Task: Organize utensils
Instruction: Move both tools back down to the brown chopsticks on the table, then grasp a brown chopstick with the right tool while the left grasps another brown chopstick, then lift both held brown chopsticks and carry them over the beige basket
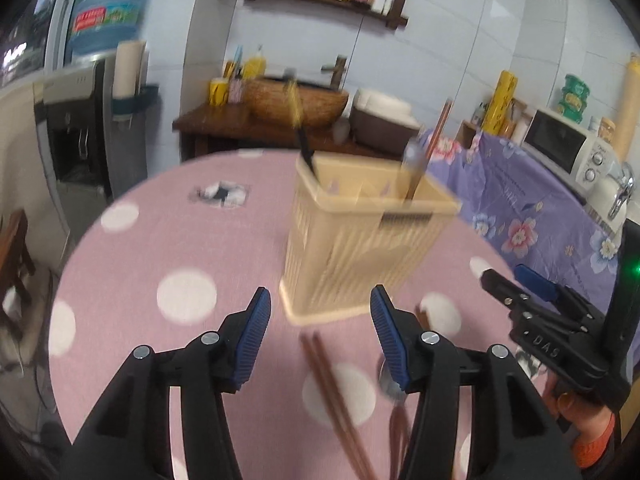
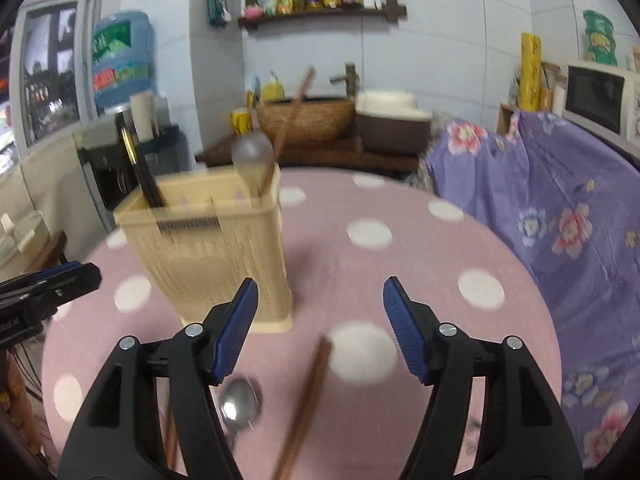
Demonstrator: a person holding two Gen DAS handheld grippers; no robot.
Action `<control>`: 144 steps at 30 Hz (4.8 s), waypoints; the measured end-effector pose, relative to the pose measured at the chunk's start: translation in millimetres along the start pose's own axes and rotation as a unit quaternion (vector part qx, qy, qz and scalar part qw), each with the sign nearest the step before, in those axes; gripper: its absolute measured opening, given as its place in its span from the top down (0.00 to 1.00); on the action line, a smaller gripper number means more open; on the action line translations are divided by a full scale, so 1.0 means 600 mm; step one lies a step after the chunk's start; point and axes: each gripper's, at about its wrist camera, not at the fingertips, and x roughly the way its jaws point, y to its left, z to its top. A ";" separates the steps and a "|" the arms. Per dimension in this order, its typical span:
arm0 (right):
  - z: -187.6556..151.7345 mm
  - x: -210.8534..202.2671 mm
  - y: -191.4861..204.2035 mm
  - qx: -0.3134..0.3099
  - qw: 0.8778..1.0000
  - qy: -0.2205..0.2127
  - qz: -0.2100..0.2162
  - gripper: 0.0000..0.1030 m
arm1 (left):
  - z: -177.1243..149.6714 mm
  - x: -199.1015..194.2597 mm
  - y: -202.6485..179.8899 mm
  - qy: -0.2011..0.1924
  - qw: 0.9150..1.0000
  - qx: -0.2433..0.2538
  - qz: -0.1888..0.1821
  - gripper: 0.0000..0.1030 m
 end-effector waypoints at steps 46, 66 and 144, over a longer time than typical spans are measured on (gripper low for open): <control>-0.157 0.023 0.012 0.021 0.991 0.128 -0.021 0.38 | -0.146 0.058 0.001 0.111 0.993 -0.011 0.042 0.72; -0.107 0.052 -0.056 0.078 0.989 0.124 -0.025 0.49 | -0.116 0.067 0.008 0.102 0.994 -0.030 0.036 0.72; 0.059 -0.141 -0.079 0.090 0.985 -0.067 0.133 0.92 | 0.033 -0.118 -0.007 -0.090 0.995 -0.012 -0.034 0.93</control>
